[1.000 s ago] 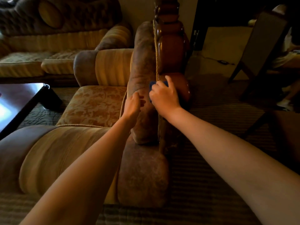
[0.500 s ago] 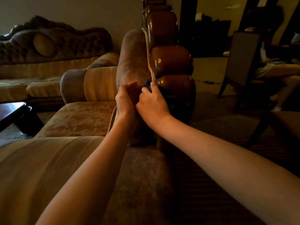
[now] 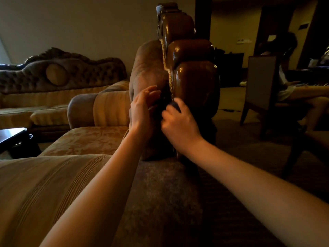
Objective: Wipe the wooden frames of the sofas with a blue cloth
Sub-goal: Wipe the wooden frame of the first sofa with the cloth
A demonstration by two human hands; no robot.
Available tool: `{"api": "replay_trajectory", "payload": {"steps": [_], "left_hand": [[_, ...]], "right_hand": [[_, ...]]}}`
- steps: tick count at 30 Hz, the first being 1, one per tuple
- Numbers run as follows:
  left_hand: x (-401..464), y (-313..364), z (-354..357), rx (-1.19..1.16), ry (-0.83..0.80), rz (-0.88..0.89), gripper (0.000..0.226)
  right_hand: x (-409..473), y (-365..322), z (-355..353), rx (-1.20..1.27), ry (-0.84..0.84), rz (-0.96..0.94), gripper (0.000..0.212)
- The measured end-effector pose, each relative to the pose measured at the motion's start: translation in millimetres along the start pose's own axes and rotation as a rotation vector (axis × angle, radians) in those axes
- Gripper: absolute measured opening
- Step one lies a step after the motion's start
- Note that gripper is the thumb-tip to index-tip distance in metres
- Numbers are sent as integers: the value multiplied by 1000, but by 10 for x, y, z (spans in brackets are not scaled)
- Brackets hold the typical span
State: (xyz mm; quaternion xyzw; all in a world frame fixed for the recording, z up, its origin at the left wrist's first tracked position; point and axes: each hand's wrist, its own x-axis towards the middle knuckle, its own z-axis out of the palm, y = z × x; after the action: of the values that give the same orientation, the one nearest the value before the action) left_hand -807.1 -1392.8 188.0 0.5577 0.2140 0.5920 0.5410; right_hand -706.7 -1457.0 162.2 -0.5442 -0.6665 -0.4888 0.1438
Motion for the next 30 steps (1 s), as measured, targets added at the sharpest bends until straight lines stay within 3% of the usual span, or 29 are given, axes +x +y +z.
{"api": "replay_trajectory", "payload": {"steps": [4, 6, 9, 12, 18, 25, 28, 30], "left_hand": [[24, 35, 19, 29, -54, 35, 30], [75, 141, 103, 9, -65, 75, 32], [131, 322, 304, -67, 22, 145, 33], [143, 400, 567, -58, 108, 210, 32], [123, 59, 938, 329, 180, 379, 43], [140, 44, 952, 425, 212, 399, 40], [143, 48, 946, 417, 204, 405, 39], [142, 51, 950, 423, 207, 406, 38]], "right_hand": [[31, 119, 71, 67, 253, 79, 26], [272, 252, -32, 108, 362, 158, 18], [581, 509, -175, 217, 444, 305, 11], [698, 778, -235, 397, 540, 510, 18], [605, 832, -126, 470, 696, 705, 25], [463, 787, -122, 623, 745, 1024, 30], [248, 712, -109, 782, 697, 1143, 39], [136, 577, -92, 759, 631, 1188, 48]]}}
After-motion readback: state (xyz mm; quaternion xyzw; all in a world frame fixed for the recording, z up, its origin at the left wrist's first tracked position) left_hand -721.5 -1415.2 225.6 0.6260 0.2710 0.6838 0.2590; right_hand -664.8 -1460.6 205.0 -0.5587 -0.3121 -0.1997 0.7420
